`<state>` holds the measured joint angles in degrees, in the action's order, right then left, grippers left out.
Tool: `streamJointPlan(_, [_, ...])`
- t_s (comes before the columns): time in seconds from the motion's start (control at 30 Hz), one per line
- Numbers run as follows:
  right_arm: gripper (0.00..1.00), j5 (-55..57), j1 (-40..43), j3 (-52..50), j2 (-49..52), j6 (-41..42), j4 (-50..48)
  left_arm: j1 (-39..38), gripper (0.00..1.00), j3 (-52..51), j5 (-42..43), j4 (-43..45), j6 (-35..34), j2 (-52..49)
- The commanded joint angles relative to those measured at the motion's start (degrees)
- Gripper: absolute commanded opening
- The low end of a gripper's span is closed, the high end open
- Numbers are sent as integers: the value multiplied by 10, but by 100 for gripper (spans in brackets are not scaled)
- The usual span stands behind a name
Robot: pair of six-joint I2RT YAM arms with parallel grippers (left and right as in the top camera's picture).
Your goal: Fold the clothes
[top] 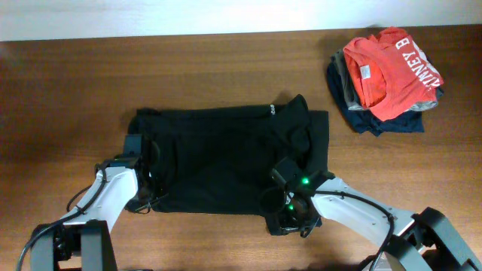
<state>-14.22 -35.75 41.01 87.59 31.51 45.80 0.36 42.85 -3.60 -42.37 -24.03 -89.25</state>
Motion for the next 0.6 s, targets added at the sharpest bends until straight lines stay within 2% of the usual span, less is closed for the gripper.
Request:
streamJointPlan(0.0, [4,13,38,22,-6,-10,30,2,1,-4,-22,-8,-1,-10])
streamJointPlan(0.3, [4,14,96,103,-93,-58,173,2,1,91,-22,-128,16,7])
streamJointPlan(0.57, [4,14,96,130,-180,-42,265,2,1,116,-21,-164,31,94])
